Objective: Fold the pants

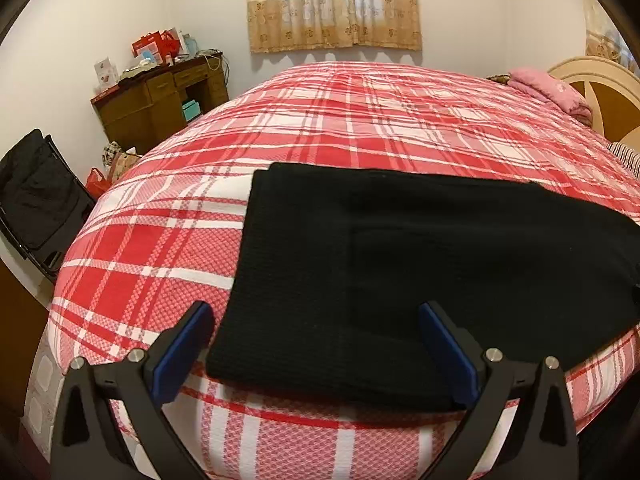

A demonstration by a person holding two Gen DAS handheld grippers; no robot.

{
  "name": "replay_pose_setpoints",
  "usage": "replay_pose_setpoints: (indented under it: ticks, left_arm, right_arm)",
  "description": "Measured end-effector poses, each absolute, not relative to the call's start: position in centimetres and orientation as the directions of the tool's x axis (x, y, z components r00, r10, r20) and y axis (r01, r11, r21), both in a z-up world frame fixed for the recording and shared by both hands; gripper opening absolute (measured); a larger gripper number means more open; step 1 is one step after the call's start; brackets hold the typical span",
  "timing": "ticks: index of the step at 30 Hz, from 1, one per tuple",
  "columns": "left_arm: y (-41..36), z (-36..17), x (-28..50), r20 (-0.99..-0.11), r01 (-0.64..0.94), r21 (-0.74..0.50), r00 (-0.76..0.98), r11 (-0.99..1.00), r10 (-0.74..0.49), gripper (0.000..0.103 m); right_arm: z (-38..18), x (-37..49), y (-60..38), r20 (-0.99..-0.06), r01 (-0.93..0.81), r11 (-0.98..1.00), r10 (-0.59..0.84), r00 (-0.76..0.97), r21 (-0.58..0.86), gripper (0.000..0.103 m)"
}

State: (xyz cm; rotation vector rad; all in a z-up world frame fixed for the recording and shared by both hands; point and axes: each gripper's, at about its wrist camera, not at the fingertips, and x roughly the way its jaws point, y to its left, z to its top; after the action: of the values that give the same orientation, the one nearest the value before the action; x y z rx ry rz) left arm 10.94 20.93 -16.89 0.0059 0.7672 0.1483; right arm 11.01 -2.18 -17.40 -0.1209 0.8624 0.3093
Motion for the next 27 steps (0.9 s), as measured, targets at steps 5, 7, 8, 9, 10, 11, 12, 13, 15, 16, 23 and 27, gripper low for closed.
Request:
replay_pose_setpoints:
  ticks: [5,7,8,9,10,11,12,13,15,16,23,27]
  left_arm:
    - [21.1,-16.7,10.8,-0.695,-0.134,0.056,0.707,0.989,0.135,0.103]
    - [21.1,-16.5,10.7,-0.700,-0.140,0.062,0.700,0.988,0.143,0.103]
    - [21.0,-16.4,10.7,-0.700,-0.140,0.070,0.698,0.988,0.149,0.103]
    - [20.9,-16.3,10.6,-0.701,-0.139,0.083,0.695,0.987,0.157,0.103]
    - [20.8,-16.2,10.6,-0.702,-0.139,0.093,0.693,0.986,0.164,0.103]
    - [20.7,-16.0,10.5,-0.699,-0.144,0.110,0.692,0.984,0.179,0.103]
    - [20.7,-15.8,10.5,-0.696,-0.147,0.118,0.694,0.982,0.187,0.103]
    - [20.6,-15.5,10.4,-0.690,-0.152,0.127,0.696,0.980,0.197,0.103]
    - [20.6,-15.1,10.4,-0.682,-0.161,0.143,0.699,0.977,0.215,0.103]
    - [20.7,-14.9,10.3,-0.680,-0.168,0.147,0.699,0.975,0.223,0.103]
    - [21.0,-13.2,9.3,-0.639,-0.184,0.133,0.735,0.974,0.226,0.103]
    - [21.7,-14.6,9.3,-0.675,-0.168,0.110,0.711,0.980,0.197,0.095]
  right_arm:
    - [-17.4,10.3,-1.8,-0.760,-0.348,0.938,0.216,0.613,-0.014,0.080]
    - [-17.0,10.3,-3.0,-0.757,-0.341,0.939,0.260,0.600,0.052,0.080]
    - [-16.8,10.2,-3.5,-0.754,-0.332,0.940,0.274,0.596,0.079,0.080]
    - [-16.7,10.3,-4.1,-0.753,-0.320,0.942,0.285,0.593,0.104,0.080]
    - [-16.5,10.3,-4.5,-0.751,-0.309,0.944,0.287,0.595,0.116,0.080]
    - [-16.3,10.3,-4.8,-0.747,-0.301,0.946,0.285,0.600,0.120,0.080]
    - [-16.2,10.3,-5.1,-0.745,-0.293,0.948,0.283,0.604,0.122,0.080]
    - [-16.1,10.3,-5.3,-0.746,-0.289,0.949,0.281,0.604,0.124,0.080]
    - [-16.1,10.3,-5.5,-0.743,-0.286,0.950,0.281,0.607,0.126,0.080]
    - [-16.1,10.3,-5.5,-0.743,-0.284,0.951,0.280,0.607,0.126,0.080]
    - [-14.2,10.7,-4.2,-0.719,-0.338,0.936,0.304,0.626,0.101,0.079]
    - [-12.9,12.5,-2.2,-0.712,-0.387,0.917,0.336,0.617,0.097,0.079]
